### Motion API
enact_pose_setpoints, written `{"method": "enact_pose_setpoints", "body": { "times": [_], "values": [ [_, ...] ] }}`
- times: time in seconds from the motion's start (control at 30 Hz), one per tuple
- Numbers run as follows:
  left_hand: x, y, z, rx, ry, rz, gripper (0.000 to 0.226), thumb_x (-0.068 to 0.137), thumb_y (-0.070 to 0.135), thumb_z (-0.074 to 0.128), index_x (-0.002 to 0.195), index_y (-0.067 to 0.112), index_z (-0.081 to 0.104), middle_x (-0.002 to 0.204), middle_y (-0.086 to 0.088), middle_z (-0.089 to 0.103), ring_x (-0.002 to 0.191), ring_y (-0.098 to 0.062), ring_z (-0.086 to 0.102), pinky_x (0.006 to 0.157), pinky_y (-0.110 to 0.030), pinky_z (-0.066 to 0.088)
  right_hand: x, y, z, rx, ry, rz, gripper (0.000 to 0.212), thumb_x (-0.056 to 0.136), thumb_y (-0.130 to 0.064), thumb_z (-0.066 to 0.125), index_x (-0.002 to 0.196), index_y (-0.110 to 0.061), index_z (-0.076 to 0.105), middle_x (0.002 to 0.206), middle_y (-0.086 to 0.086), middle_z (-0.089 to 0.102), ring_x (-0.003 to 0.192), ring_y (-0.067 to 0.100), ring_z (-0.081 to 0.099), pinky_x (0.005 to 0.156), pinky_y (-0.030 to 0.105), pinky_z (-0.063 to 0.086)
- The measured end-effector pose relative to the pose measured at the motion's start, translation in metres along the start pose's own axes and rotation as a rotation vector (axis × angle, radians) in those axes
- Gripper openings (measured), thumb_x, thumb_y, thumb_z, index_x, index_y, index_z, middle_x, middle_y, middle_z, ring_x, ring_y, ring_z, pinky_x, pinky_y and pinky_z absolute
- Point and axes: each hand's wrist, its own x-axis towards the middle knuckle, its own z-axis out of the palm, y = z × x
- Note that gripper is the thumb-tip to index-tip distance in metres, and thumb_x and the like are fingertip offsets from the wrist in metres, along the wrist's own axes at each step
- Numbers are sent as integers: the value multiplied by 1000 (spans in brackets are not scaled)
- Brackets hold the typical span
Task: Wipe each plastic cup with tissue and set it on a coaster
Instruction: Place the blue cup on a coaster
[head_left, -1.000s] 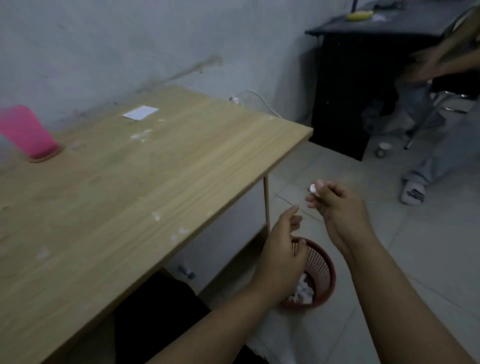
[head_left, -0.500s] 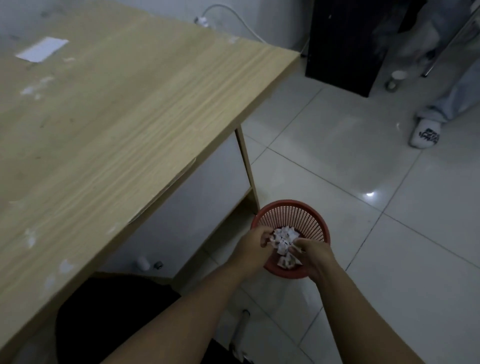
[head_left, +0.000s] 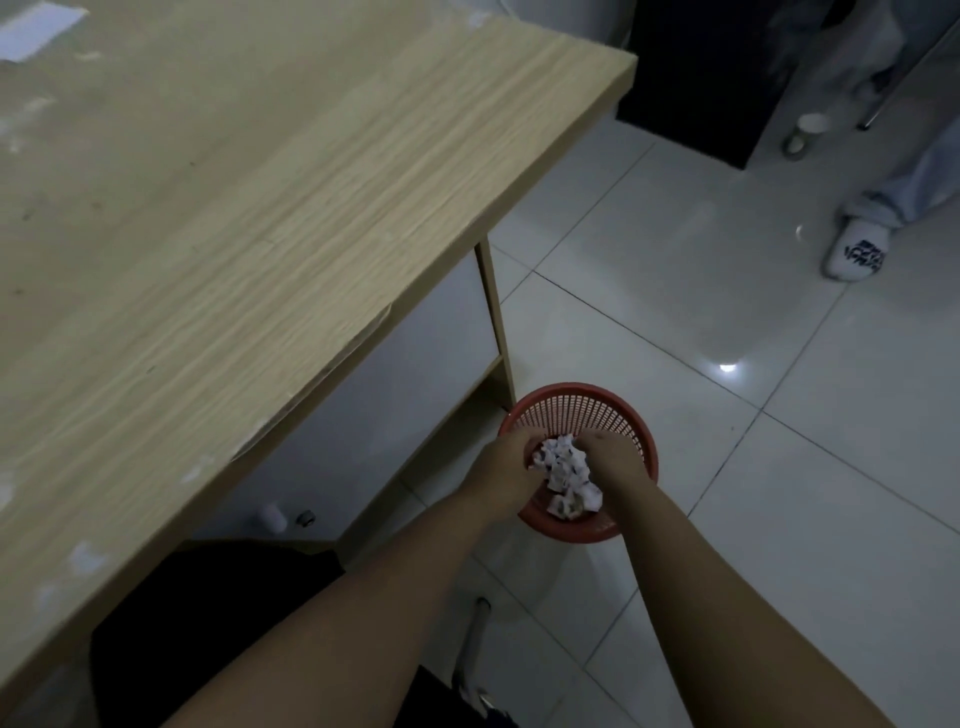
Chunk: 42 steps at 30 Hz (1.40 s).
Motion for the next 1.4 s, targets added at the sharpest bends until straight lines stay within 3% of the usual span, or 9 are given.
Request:
{"method": "enact_pose_setpoints", "body": {
  "times": [0.1, 0.2, 0.33, 0.43, 0.57, 0.7, 0.93, 1.27, 1.4],
  "values": [
    [-12, 14, -9, 15, 41, 80, 47, 90, 7, 54, 136, 16, 46, 136, -7, 51, 122, -23, 50, 98, -35, 47, -19, -19, 0, -137, 15, -176, 29, 91, -12, 49, 117, -7, 62, 119, 11, 61, 110, 25, 56, 97, 35, 46],
    [-27, 30, -19, -9, 85, 166, 49, 89, 3, 53, 136, 14, 47, 135, -6, 53, 123, -20, 51, 101, -33, 44, -40, -42, -3, -255, 16, -327, 29, 89, -11, 51, 115, -6, 63, 119, 13, 64, 103, 23, 60, 84, 27, 49],
    [-57, 59, -39, 55, 205, 310, 46, 92, 8, 54, 136, 17, 46, 134, -1, 52, 116, -10, 50, 90, -15, 37, -84, -71, -15, -374, 74, -524, 28, 87, -9, 50, 112, -12, 64, 110, 9, 67, 80, 15, 59, 58, 16, 40],
    [-89, 82, -57, 114, 300, 434, 46, 91, 14, 56, 136, 19, 46, 135, -1, 52, 121, -14, 50, 95, -21, 38, -127, -96, -27, -403, 116, -682, 28, 87, -11, 51, 112, -14, 65, 110, 7, 68, 89, 16, 61, 66, 22, 40],
    [-152, 101, -93, 155, 503, 596, 43, 91, 18, 58, 133, 21, 48, 125, 6, 56, 112, -7, 52, 90, -16, 38, -201, -126, -30, -376, 81, -914, 28, 88, -14, 51, 112, -18, 65, 104, 3, 69, 90, 15, 64, 71, 24, 49],
    [-219, 99, -147, 141, 680, 661, 40, 88, 15, 60, 127, 20, 53, 115, 10, 58, 102, -3, 55, 83, -10, 43, -269, -161, -1, -359, -15, -1100, 26, 84, -9, 52, 103, -19, 67, 93, 2, 72, 87, 17, 66, 82, 37, 54],
    [-323, 20, -256, 124, 1019, 533, 44, 86, 12, 63, 128, 19, 52, 120, 5, 60, 105, -7, 58, 86, -20, 48, -365, -201, 126, -433, -314, -1319, 28, 82, -8, 50, 98, -22, 68, 84, -3, 73, 86, 16, 67, 77, 30, 52],
    [-438, -127, -324, -3, 1333, 175, 42, 88, 14, 63, 128, 21, 53, 118, 8, 59, 104, -5, 56, 87, -22, 48, -446, -188, 314, -534, -722, -1399, 26, 83, -5, 50, 97, -20, 67, 84, 1, 72, 82, 17, 68, 65, 15, 48],
    [-459, -175, -342, -58, 1376, 76, 42, 88, 14, 62, 129, 20, 52, 120, 8, 58, 104, -4, 54, 84, -17, 44, -460, -176, 372, -575, -823, -1383, 25, 83, -7, 51, 93, -25, 66, 87, 0, 72, 83, 17, 68, 76, 30, 52]
  ]
}}
